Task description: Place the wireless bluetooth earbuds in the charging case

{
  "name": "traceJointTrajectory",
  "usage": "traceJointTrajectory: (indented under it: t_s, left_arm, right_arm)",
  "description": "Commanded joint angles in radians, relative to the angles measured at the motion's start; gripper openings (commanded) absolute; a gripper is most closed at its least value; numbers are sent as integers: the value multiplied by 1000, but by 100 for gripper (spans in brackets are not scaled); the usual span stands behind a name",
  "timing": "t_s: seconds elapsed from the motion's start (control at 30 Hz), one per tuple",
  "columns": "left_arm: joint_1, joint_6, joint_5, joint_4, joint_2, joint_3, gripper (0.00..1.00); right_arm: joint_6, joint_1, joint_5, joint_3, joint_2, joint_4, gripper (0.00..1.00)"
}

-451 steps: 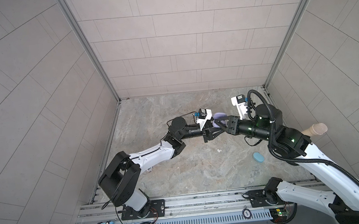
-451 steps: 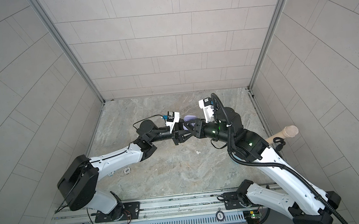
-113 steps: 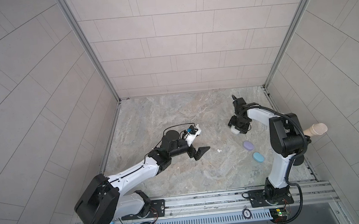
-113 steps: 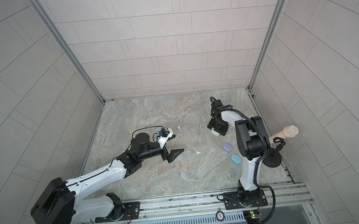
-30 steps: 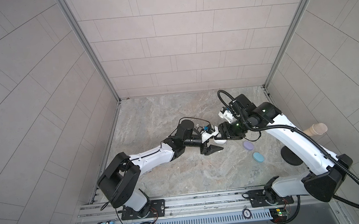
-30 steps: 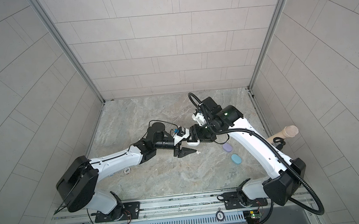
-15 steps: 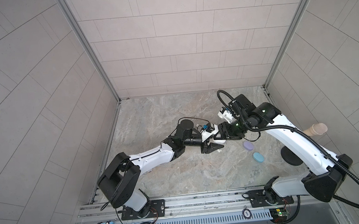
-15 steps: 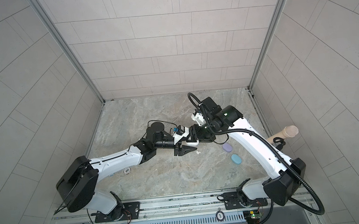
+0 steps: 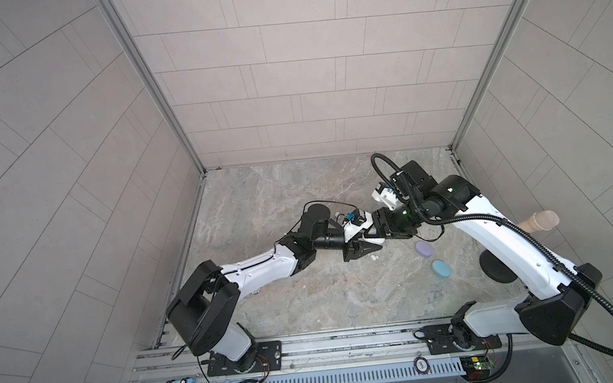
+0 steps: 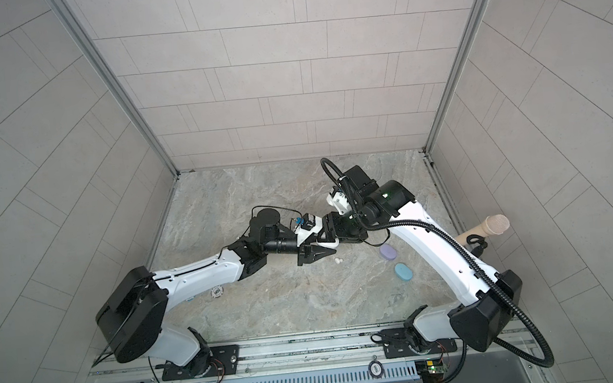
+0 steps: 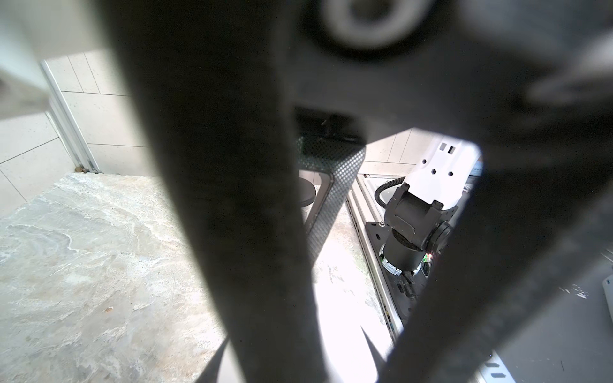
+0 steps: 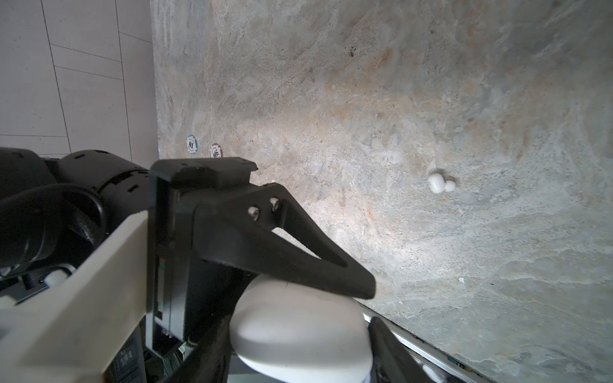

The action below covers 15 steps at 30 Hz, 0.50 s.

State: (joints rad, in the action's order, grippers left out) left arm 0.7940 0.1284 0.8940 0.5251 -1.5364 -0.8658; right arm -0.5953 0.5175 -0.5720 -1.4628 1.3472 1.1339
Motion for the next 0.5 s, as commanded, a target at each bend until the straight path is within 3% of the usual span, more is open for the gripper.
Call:
traceJointTrajectory:
  t_s: [0.0, 0.27, 0.47]
  left_arm:
    - [8, 2, 10, 2, 15, -10, 32]
    - [8, -2, 4, -3, 25, 0, 18]
    - [7, -19, -1, 14, 35, 26, 15]
  right_arm:
    - [-2, 12, -22, -14, -11, -19, 60]
    - [-3, 5, -17, -21, -33, -20, 75]
    - [-9, -20, 1, -10, -75, -22, 82]
